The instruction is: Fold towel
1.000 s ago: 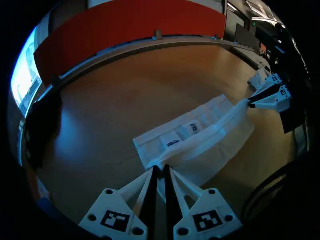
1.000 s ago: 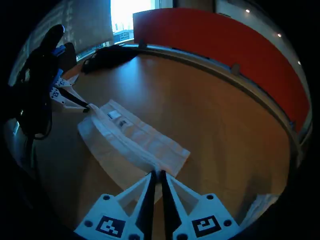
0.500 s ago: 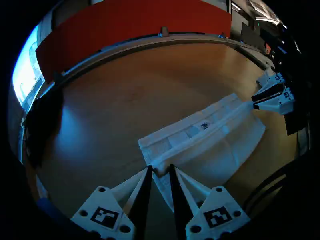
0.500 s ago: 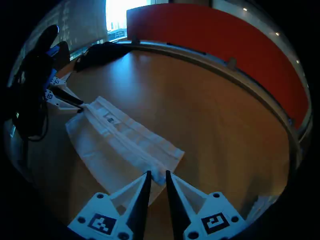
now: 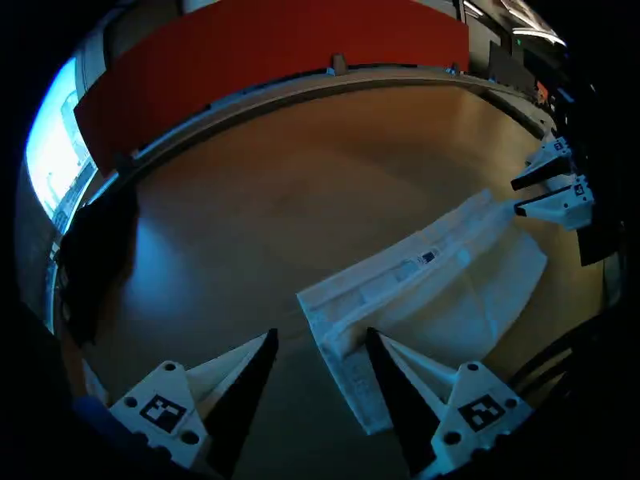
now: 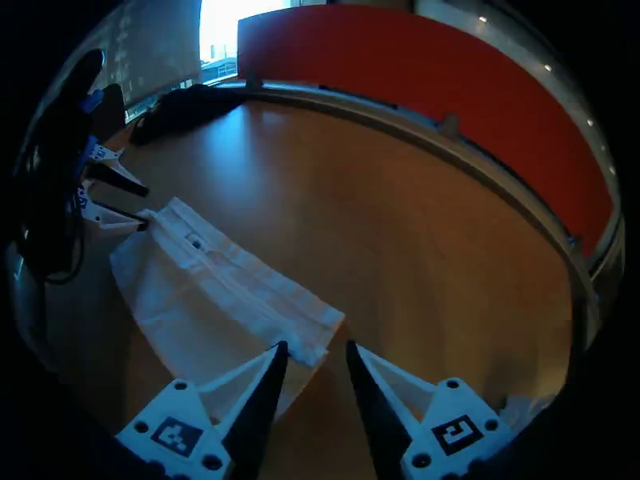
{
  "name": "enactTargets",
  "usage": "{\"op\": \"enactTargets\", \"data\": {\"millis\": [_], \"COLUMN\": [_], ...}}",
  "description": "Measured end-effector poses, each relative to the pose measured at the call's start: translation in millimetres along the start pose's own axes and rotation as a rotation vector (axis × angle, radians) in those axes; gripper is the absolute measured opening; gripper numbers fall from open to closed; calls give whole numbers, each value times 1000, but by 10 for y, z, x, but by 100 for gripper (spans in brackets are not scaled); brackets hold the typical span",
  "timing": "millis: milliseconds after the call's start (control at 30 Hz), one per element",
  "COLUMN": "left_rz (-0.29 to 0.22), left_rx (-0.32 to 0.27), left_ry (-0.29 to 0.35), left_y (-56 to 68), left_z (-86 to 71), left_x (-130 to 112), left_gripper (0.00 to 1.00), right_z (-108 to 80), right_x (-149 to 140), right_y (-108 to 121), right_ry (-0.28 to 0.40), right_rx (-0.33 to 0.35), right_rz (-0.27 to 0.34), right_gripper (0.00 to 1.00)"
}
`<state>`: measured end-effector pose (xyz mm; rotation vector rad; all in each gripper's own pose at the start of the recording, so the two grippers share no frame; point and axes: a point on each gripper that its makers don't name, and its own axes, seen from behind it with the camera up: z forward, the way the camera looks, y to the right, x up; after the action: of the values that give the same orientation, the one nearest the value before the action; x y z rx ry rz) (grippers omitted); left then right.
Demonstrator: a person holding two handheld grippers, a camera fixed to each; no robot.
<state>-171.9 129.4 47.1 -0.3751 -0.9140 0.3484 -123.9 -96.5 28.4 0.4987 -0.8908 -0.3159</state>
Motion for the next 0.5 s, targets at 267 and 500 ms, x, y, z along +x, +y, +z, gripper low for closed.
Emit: {"op": "enactTargets", "data": {"millis": [267,500], "left_rz": [-24,-35], "left_rx": [30,49], "left_ry": [21,30], "left_y": [-119,-178], "left_z": [-53,-92], "left_x": [69,77], "left_gripper": [93,93], "right_z": [-13,-25], "right_x": [54,93], "right_y": [73,122], "right_ry": [15,25], "right_rx": [-17,-29], "right_rz": [9,7], "right_gripper": [66,68]}}
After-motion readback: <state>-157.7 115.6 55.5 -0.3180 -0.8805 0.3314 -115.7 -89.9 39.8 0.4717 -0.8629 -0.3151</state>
